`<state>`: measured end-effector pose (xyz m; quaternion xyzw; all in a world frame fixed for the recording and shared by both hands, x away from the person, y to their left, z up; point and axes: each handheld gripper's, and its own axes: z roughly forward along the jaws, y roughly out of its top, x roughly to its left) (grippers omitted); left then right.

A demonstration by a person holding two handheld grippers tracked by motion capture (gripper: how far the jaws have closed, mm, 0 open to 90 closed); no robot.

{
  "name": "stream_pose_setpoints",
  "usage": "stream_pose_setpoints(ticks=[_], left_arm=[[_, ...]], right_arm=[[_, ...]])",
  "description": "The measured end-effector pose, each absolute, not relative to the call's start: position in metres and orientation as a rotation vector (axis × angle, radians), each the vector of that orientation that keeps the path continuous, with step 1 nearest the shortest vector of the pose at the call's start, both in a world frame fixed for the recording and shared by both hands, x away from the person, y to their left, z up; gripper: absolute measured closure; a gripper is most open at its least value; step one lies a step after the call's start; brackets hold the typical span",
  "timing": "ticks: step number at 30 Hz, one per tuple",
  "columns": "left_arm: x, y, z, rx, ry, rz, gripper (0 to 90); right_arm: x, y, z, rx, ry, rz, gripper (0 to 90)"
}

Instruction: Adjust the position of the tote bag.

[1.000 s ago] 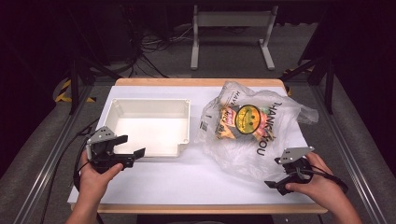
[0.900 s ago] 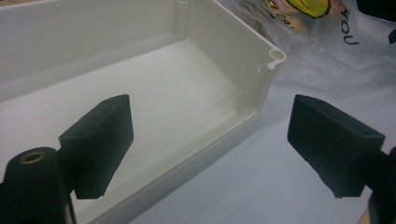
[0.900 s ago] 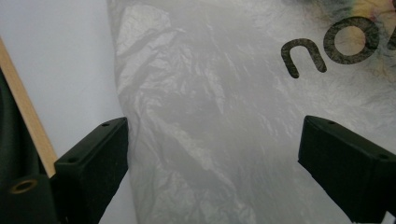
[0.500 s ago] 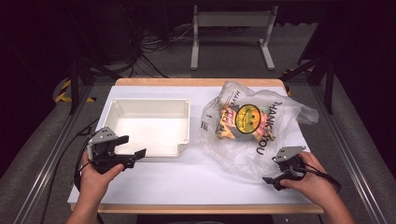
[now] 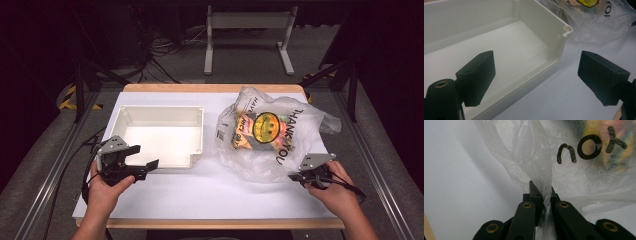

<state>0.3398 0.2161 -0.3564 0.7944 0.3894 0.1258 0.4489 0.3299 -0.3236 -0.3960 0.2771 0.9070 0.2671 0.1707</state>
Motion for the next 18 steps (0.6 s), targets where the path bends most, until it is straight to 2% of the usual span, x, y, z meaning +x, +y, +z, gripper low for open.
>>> stream_pose_setpoints(ticks=[18], left_arm=[[0.333,0.194,-0.336,1.985,0.855,0.385,17.7]], right_arm=[[0.323,-0.305,-0.317,0.649,2.424,0.968,90.0]])
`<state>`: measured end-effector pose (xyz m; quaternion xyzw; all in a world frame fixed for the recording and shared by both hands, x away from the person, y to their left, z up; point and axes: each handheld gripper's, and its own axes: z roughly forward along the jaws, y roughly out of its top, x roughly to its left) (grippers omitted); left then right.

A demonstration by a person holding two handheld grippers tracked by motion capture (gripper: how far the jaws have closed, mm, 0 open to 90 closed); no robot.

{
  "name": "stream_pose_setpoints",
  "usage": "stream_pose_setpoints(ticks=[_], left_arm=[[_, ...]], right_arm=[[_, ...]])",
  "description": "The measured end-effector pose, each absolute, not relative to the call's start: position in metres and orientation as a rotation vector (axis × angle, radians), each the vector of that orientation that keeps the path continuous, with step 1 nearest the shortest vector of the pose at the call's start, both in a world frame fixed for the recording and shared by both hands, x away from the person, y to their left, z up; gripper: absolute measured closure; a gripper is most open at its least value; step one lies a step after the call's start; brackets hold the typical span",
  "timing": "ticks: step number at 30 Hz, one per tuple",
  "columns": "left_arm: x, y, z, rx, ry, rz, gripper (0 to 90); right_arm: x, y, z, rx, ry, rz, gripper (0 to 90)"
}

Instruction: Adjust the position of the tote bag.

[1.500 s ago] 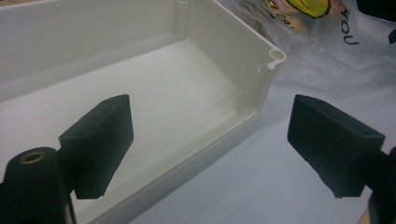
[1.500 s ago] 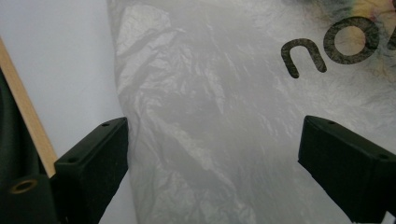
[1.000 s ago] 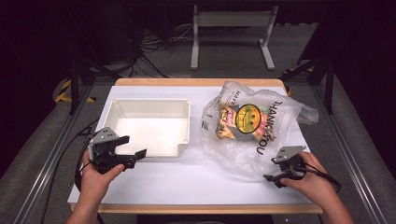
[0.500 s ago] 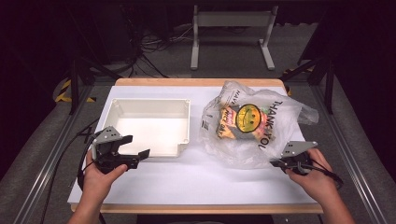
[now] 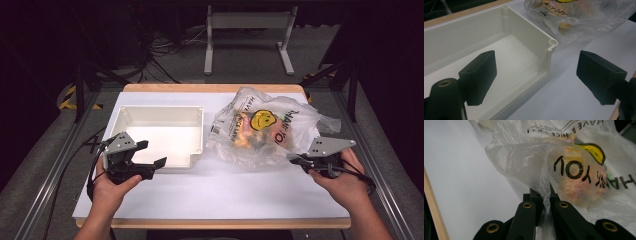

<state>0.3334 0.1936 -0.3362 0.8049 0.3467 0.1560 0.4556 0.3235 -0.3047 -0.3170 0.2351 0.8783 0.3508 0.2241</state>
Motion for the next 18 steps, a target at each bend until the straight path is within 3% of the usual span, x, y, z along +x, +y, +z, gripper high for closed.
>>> stream_pose_setpoints(ticks=[10,18], left_arm=[[0.329,0.183,-0.334,1.995,0.831,0.377,18.2],[0.33,0.179,-0.337,2.02,0.811,0.373,18.0]], right_arm=[[0.326,-0.285,-0.294,0.571,2.422,1.041,90.0],[0.333,-0.245,-0.283,0.474,2.466,1.08,90.0]])
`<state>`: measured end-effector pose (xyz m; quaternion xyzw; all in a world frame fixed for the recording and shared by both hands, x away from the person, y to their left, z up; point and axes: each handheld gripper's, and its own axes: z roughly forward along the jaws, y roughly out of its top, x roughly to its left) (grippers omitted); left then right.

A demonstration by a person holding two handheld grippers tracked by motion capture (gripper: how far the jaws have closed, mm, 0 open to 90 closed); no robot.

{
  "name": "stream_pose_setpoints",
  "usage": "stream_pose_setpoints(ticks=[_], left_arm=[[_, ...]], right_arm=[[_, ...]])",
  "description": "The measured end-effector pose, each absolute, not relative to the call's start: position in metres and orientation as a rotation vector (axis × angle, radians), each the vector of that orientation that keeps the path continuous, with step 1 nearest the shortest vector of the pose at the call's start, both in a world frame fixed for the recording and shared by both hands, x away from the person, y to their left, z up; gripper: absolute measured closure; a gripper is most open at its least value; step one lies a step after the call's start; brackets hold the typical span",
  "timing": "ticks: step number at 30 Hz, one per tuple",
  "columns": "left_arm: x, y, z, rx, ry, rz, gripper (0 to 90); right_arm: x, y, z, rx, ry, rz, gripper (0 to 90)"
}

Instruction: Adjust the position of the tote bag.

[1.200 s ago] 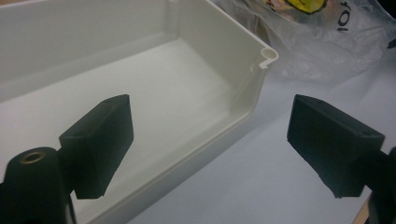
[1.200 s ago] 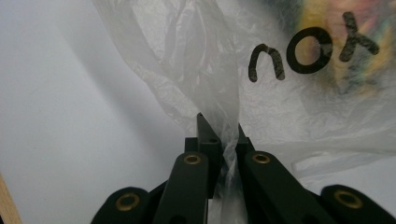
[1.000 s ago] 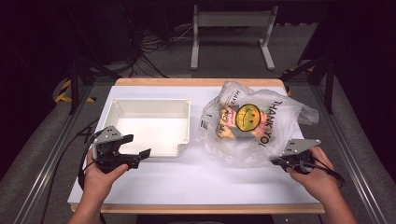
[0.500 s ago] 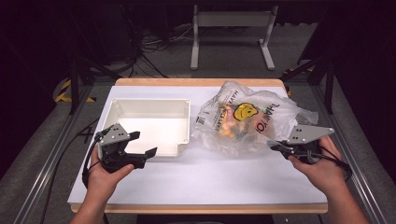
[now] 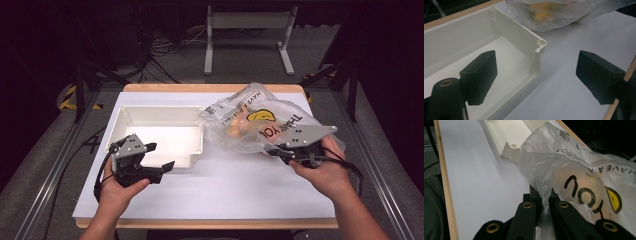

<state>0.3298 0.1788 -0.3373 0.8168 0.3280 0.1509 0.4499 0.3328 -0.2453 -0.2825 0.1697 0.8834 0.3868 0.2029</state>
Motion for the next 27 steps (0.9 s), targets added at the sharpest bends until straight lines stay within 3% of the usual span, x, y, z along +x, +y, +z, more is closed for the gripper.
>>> stream_pose_setpoints(ticks=[15,20,24,27], left_arm=[[0.331,0.173,-0.341,2.03,0.788,0.364,18.2],[0.334,0.168,-0.34,2.015,0.77,0.362,18.7],[0.338,0.156,-0.338,2.011,0.715,0.358,26.8],[0.341,0.143,-0.335,2.023,0.669,0.357,25.2]], right_arm=[[0.345,-0.183,-0.285,0.395,2.537,1.126,89.9],[0.348,-0.178,-0.287,0.392,2.547,1.142,89.9],[0.349,-0.18,-0.286,0.398,2.54,1.146,89.8],[0.349,-0.181,-0.285,0.402,2.537,1.148,89.8]])
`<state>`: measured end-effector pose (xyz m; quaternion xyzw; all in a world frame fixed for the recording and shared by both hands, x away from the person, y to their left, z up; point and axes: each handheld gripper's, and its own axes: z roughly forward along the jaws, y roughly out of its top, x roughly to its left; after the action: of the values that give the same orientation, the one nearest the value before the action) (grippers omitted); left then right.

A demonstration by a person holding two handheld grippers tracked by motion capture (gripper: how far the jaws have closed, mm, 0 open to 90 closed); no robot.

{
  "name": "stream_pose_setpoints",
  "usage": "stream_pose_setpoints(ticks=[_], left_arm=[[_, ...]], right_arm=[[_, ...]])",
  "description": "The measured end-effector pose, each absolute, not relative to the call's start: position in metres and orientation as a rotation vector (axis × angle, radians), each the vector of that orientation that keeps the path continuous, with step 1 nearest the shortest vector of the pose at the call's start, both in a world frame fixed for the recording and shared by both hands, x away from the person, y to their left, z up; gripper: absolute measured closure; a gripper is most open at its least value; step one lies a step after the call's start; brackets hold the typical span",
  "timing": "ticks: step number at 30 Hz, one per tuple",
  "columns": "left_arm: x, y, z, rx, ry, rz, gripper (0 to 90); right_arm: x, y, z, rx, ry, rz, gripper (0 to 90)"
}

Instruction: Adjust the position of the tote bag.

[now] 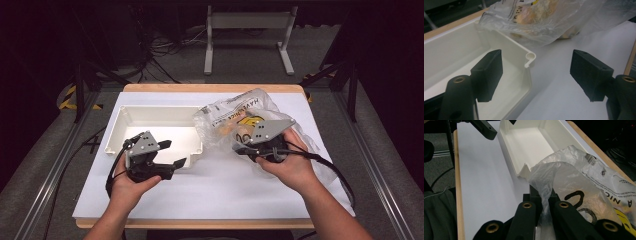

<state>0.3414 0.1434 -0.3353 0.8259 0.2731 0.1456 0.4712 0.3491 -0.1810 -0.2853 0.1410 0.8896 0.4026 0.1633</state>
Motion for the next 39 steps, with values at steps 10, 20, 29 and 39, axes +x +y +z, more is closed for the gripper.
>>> stream_pose_setpoints(ticks=[10,20,29,39], left_arm=[[0.354,0.093,-0.329,2.066,0.547,0.278,24.1],[0.364,0.06,-0.331,2.062,0.496,0.284,27.5],[0.365,0.054,-0.346,2.073,0.461,0.381,60.2],[0.369,0.062,-0.348,2.098,0.513,0.416,90.0]], right_arm=[[0.35,-0.185,-0.283,0.413,2.526,1.149,89.4],[0.351,-0.186,-0.284,0.417,2.516,1.154,88.8],[0.351,-0.182,-0.288,0.417,2.516,1.185,87.5],[0.347,-0.195,-0.288,0.486,2.535,1.272,66.7]])
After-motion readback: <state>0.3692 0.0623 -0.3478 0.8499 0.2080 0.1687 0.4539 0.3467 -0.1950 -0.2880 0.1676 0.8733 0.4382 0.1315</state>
